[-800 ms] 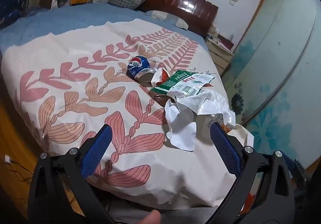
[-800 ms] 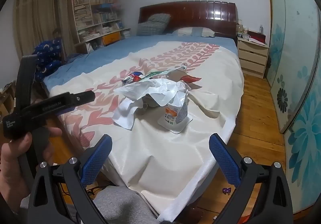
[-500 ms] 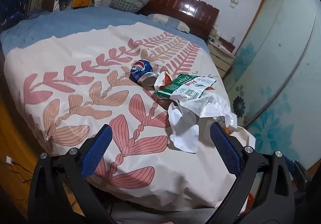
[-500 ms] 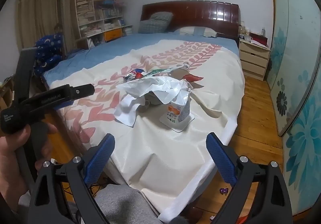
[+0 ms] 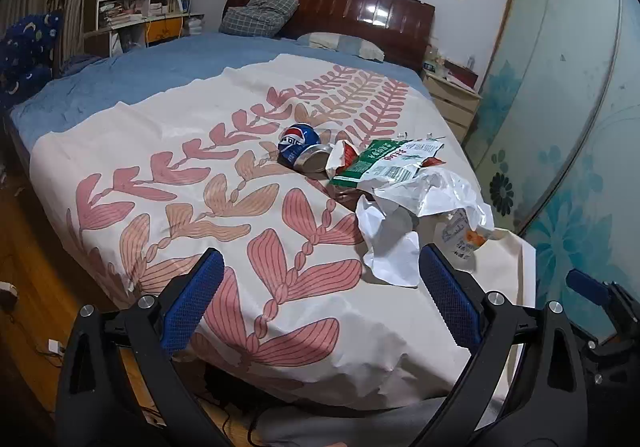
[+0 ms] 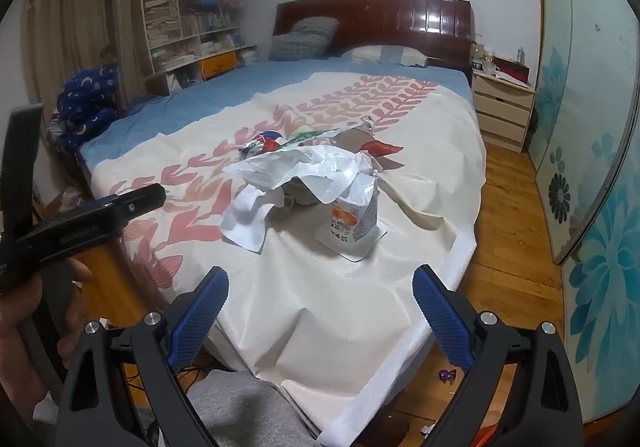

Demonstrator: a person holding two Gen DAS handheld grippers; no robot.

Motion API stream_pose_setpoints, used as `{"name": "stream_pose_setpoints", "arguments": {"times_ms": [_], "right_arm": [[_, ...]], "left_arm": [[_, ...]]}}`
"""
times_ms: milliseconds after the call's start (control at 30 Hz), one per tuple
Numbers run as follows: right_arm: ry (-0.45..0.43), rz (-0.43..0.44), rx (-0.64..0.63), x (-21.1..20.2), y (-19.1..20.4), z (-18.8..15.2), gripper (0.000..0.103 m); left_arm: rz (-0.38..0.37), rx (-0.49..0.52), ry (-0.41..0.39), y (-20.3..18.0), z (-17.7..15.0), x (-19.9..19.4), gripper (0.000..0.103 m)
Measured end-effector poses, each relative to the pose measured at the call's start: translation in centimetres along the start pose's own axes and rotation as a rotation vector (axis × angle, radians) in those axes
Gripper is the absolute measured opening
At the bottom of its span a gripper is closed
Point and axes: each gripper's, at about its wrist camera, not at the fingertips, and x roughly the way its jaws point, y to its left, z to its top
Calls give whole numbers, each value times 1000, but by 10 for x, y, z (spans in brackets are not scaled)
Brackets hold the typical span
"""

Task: Collect trash

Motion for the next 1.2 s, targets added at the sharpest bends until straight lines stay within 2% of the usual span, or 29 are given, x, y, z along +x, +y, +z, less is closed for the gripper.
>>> {"name": "stream_pose_setpoints", "arguments": {"times_ms": [533, 1000, 1200], "right_arm": [[9, -12, 37, 2, -8, 0, 92], [-29, -23, 43, -3, -7, 1, 92], [-23, -23, 49, 0, -8, 2, 92]], "left_arm": [[-10, 0, 4, -9, -1, 7, 97], [-7, -17, -1, -2, 0, 5, 97], [-2, 10, -5, -5, -1, 4, 97]]}}
